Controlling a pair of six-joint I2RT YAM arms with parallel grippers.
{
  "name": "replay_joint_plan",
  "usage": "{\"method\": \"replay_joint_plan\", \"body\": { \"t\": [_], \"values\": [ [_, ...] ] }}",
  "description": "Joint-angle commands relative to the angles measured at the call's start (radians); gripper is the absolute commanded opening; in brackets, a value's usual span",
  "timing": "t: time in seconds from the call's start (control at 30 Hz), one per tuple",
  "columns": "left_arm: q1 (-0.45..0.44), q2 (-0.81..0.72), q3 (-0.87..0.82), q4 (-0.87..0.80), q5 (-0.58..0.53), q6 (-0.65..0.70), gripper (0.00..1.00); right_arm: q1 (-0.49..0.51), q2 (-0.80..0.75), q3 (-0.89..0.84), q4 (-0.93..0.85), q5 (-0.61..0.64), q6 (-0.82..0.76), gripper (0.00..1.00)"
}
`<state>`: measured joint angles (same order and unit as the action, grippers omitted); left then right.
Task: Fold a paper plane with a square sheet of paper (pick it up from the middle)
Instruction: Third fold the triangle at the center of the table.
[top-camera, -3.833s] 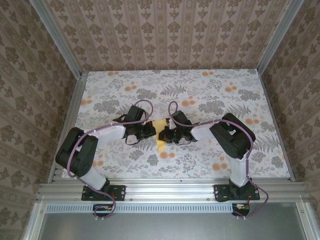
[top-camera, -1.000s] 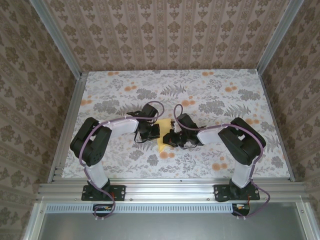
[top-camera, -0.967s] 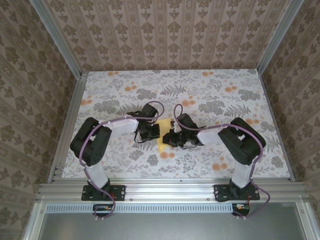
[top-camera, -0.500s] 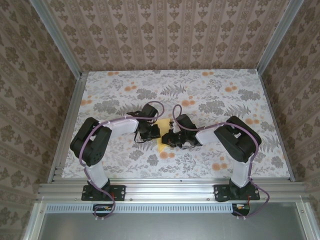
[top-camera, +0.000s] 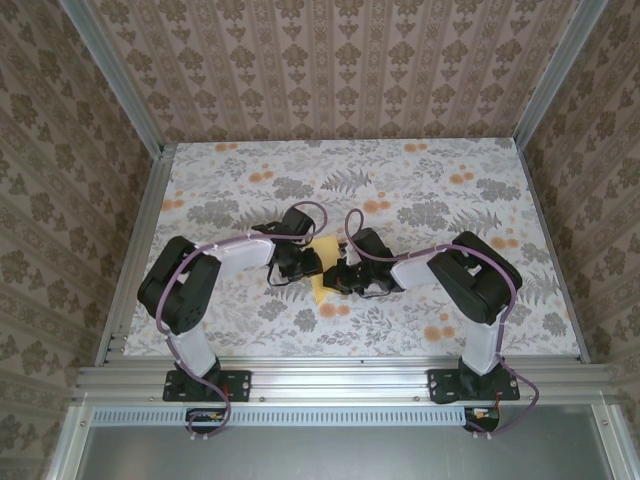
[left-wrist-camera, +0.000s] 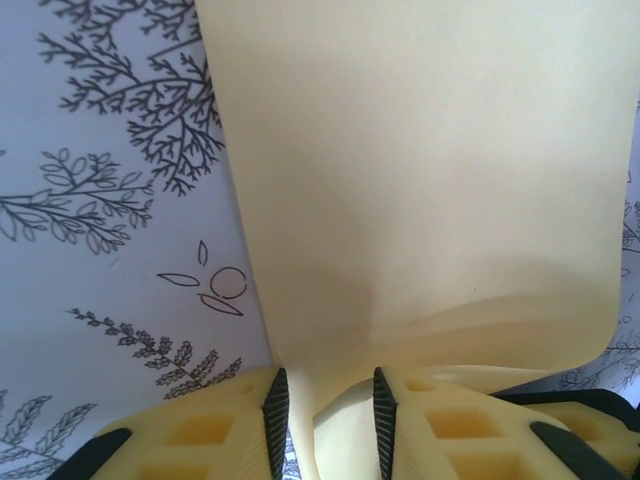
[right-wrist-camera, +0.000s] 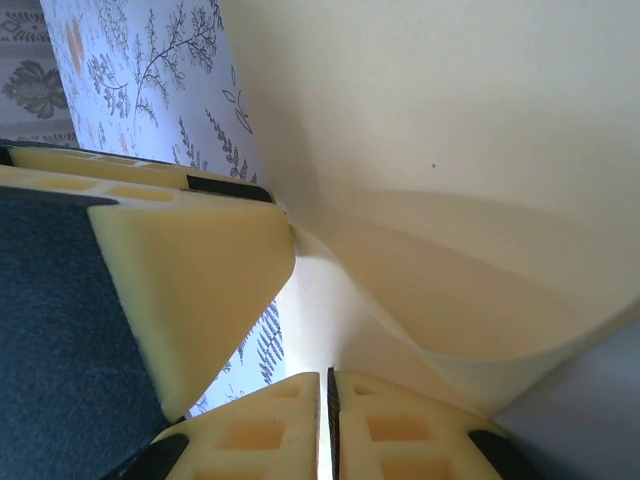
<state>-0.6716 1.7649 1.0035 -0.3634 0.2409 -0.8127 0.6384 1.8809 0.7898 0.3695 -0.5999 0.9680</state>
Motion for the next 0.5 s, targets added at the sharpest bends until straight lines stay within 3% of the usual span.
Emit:
{"method": "replay_joint_plan", "body": {
  "t": [0.0, 0.47],
  "values": [
    [0.003, -0.010, -0.025, -0.011, 0.015, 0.010, 0.25, 0.001, 0.034, 0.015, -0.017, 0.011, -0.010, 0.13],
    [0.004, -0.014, -0.014, -0.028, -0.002, 0.029, 0.11, 0.001, 0.022, 0.030, -0.021, 0.002, -0.009, 0.14]
  ]
}}
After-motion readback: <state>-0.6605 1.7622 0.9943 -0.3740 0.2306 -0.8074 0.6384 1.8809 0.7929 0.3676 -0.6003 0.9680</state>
